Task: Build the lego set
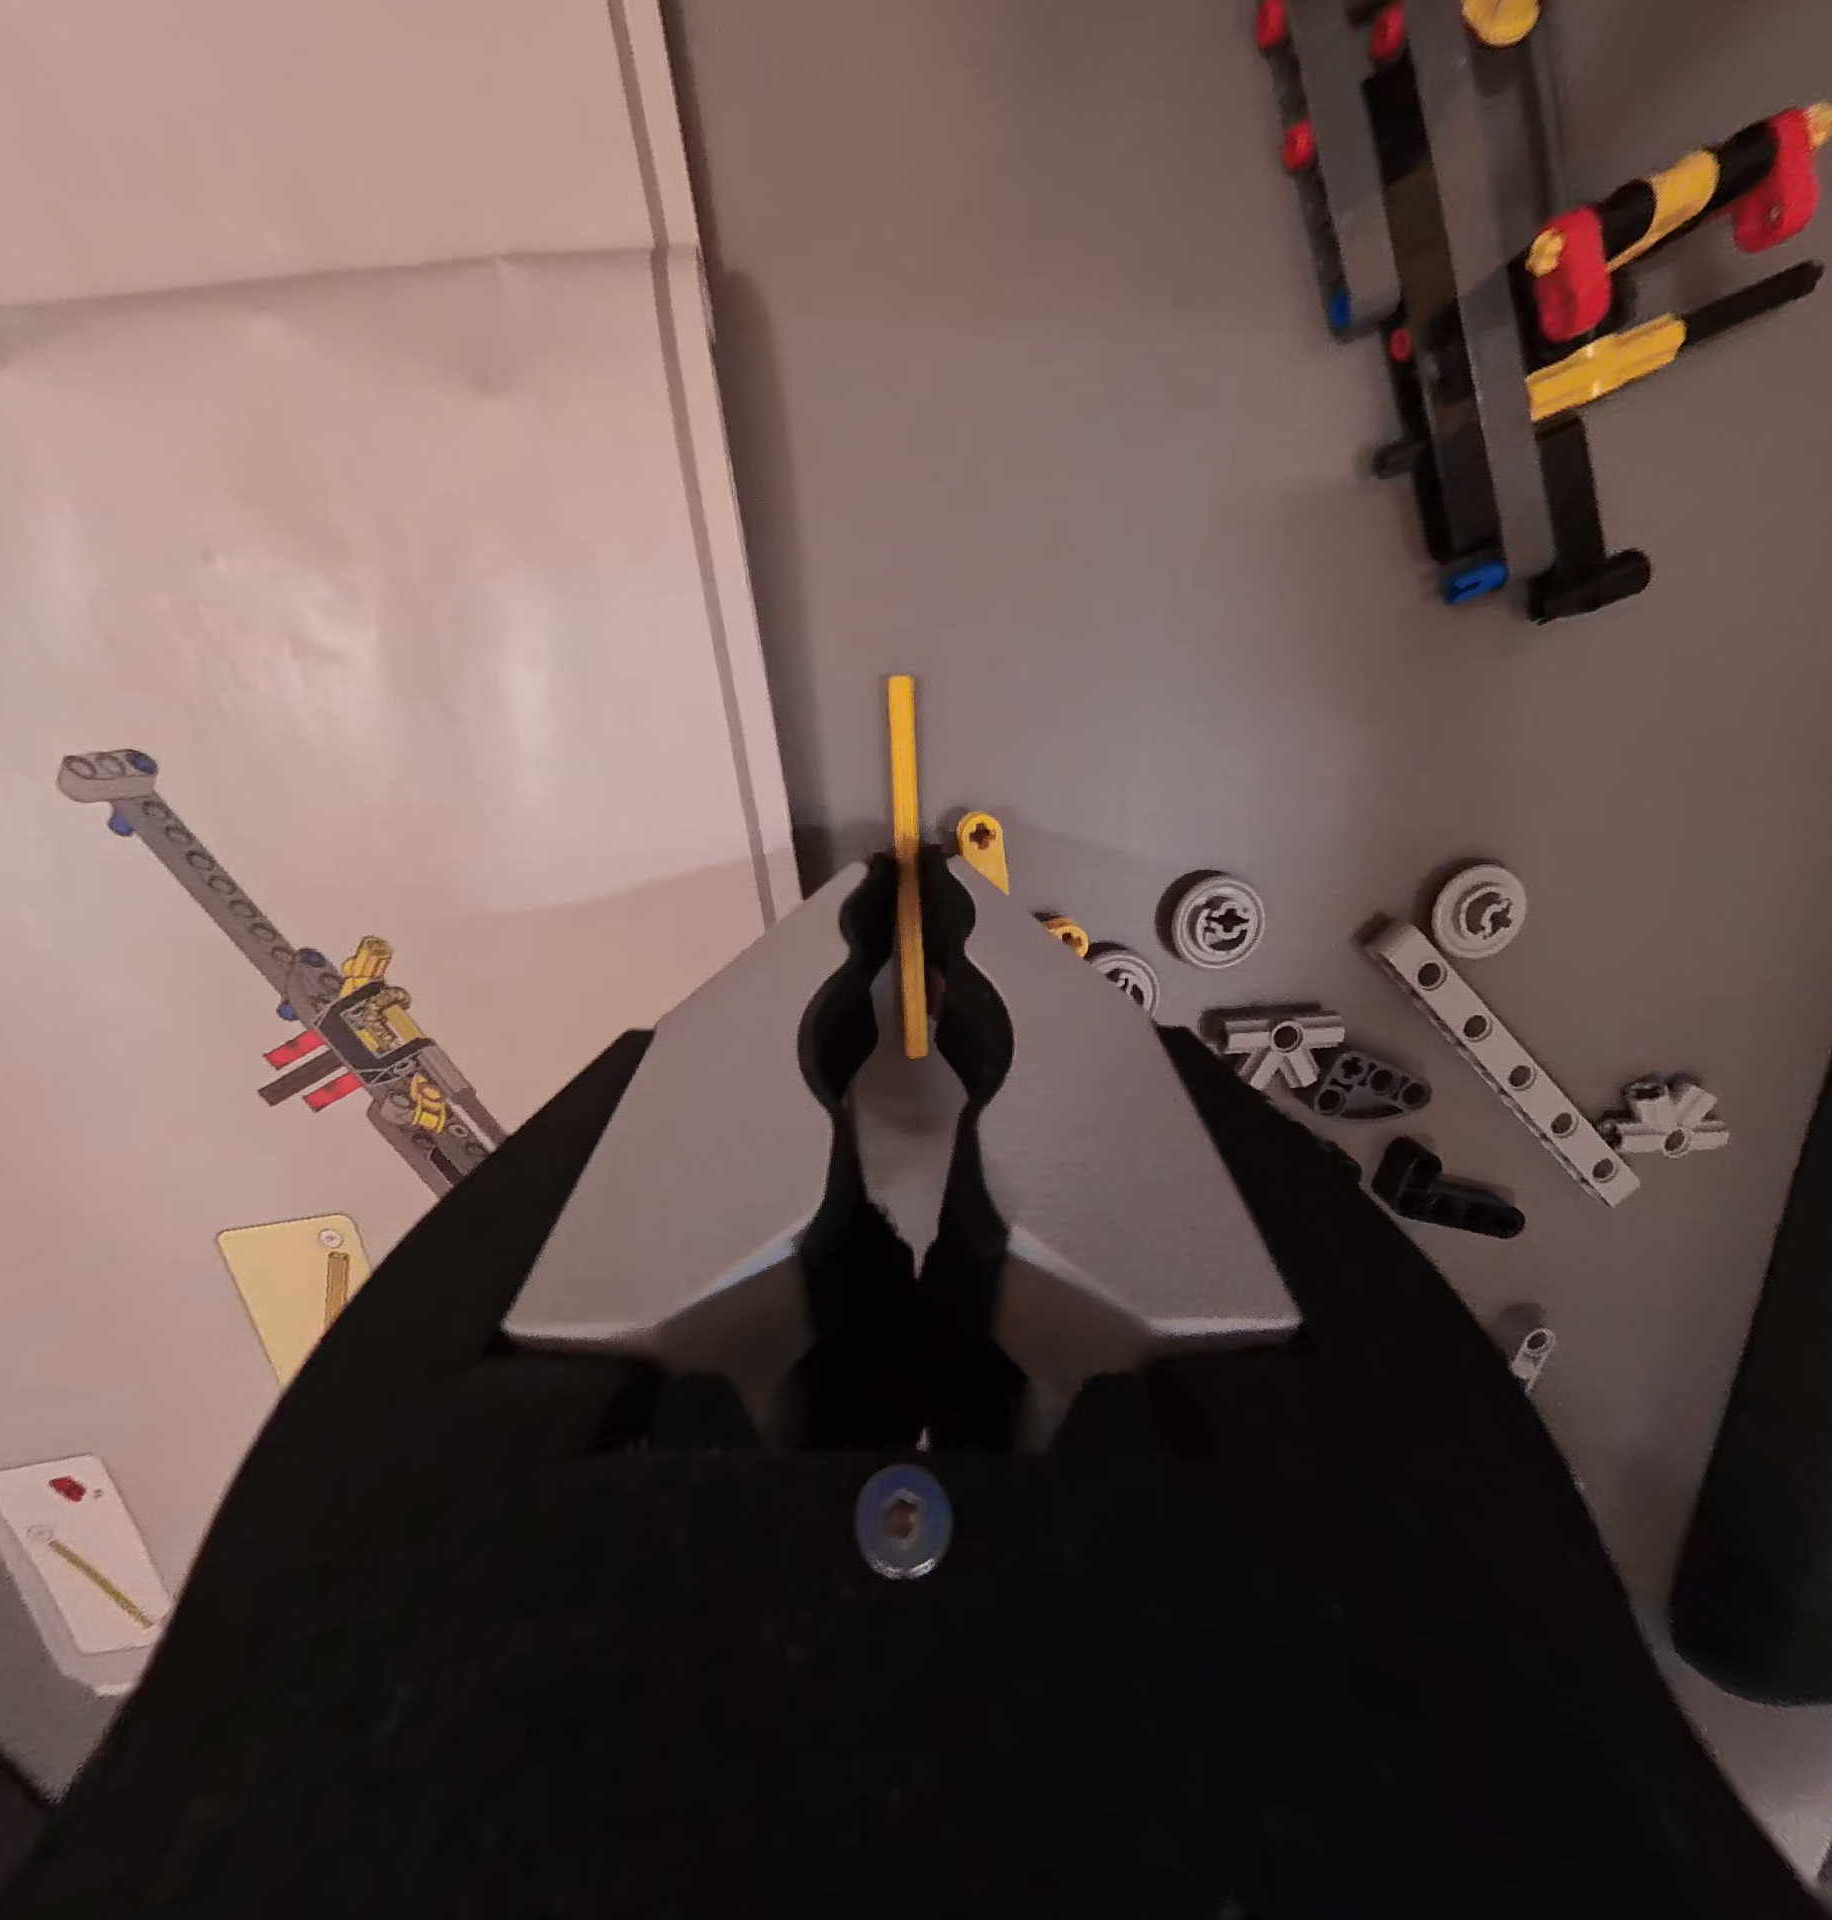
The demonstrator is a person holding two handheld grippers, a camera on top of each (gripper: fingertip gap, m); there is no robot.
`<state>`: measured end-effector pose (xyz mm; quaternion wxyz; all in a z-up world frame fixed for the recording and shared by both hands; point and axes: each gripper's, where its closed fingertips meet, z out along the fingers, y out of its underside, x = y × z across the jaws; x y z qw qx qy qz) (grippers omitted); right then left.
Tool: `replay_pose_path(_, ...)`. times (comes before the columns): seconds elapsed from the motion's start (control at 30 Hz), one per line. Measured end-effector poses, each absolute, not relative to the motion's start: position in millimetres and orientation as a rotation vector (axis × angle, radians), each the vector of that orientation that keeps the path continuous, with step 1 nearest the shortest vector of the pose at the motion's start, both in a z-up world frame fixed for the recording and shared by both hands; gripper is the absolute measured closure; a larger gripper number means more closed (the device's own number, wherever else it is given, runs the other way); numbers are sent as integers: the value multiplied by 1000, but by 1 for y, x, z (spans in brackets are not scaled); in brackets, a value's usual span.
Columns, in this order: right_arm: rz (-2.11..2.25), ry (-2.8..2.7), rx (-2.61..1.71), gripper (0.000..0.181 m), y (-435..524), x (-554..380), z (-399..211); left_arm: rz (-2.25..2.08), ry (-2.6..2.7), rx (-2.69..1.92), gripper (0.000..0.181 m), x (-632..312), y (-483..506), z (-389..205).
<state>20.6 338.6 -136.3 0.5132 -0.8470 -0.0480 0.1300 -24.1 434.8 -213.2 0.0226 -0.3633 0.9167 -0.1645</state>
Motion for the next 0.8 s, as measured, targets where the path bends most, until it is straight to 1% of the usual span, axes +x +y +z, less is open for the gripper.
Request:
replay_pose_path(0.07, 314, -113, -2031, 149, 338, 20, -136, -493, 2815, -1118, 179, -22, 440, -208)
replay_pose_path(0.13, 314, -110, -2021, 150, 338, 18, -136, -559, 2776, -1173, 179, -23, 450, -190)
replay_pose_path(0.2, 309, -111, -2002, 151, 339, 15, -134, -539, 2709, -1243, 179, -24, 479, -171)
replay_pose_path(0.27, 311, -119, -1969, 153, 341, 12, -132, -447, 2697, -1315, 179, -35, 512, -164)
replay_pose_path(0.37, 301, -138, -1968, 154, 346, 8, -136, -306, 2788, -1382, 179, -63, 540, -177)
replay_pose_path(0.47, 248, -173, -1983, 155, 346, 5, -139, -357, 2889, -1403, 179, -81, 535, -186)
replay_pose_path(0.53, 197, -189, -1993, 157, 345, 6, -143, -406, 2920, -1402, 179, -83, 530, -190)
replay_pose_path(0.8, 163, -179, -1947, 158, 342, 5, -136, -307, 2976, -1398, 179, -85, 537, -207)
